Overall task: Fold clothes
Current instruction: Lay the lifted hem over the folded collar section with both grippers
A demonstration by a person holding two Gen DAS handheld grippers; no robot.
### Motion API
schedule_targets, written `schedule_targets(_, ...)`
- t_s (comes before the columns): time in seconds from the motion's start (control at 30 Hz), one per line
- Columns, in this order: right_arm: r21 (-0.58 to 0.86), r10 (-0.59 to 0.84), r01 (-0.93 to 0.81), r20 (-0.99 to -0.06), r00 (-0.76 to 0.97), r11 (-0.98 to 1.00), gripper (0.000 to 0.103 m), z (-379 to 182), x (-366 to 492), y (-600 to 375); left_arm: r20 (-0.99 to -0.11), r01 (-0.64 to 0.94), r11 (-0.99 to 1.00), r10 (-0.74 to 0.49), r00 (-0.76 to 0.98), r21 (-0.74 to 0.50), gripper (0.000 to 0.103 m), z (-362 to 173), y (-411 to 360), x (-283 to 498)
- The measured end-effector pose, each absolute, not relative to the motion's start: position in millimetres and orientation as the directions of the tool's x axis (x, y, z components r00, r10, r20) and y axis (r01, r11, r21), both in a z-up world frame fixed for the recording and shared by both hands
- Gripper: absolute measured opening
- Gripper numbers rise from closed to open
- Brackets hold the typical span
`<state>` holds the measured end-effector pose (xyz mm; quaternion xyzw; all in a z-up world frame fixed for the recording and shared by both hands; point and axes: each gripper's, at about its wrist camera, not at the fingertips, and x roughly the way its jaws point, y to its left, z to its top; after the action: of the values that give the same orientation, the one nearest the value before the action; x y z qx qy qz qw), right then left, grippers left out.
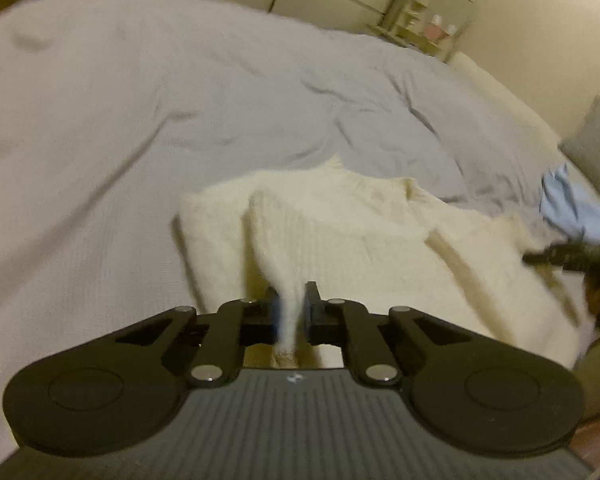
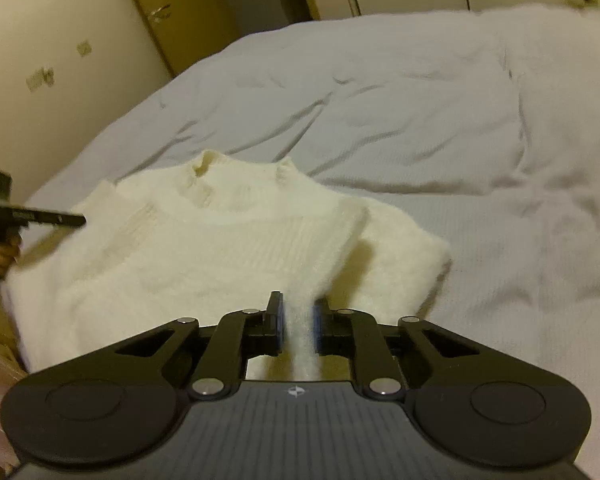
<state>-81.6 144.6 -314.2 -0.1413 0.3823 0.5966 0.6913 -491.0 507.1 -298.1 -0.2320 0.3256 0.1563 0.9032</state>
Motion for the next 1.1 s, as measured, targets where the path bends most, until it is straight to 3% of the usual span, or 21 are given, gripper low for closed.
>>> schedule_targets(0.2,0.148,0.775,-0.941,-0.613,0.155,0.304,0.010,-285.3,-83.5,139.6,-0.579,-0.443,0.853,0.220,0.785,-0.276,0.009,-270.8,525.8,-486.1)
schedule_targets(0.3,0.106,0.758,-0.930,-0.616,0.216,0.351,0.010,-280.6,-71.8,150.4,-0.551,-0.458,0.851,0.260,0.793,-0.257,0.010,-260.7,537.6,-481.0)
schedule_targets(0.47,0.068,0.714,-0.916,-0.650,0.261,0.396,0.010,-290.5,-51.9,182.6,-0.594,-0.483,0.855,0.294,0.749,-0.186,0.010,-274.0,550.5,-448.1)
schedule_targets(0.8,0.050,0.644,-0.882,-0.703,0.301,0.468,0.009,-337.3,-27.5,217.2,-0.632,-0.523,0.832,0.305,0.712,-0.187,0.010,-315.4,583.1,-408.3)
schedule_targets(0.93,0.032,0.583,-0.871,-0.755,0.300,0.489,0.010,-359.8,-23.7,236.3,-0.702,-0.572,0.804,0.311,0.640,-0.165,0.016,-344.9,586.2,-397.6)
schedule_targets(1.03,-0.012,0.525,-0.871,-0.794,0.307,0.491,0.014,-369.3,-27.4,246.1,-0.710,-0.609,0.783,0.358,0.606,-0.125,0.027,-338.3,581.0,-403.5)
schedule_targets(1.1,-0.056,0.504,-0.843,-0.780,0.371,0.535,0.038,-356.5,-30.9,240.2,-0.708,-0.640,0.762,0.396,0.585,-0.102,0.029,-321.1,577.8,-415.5)
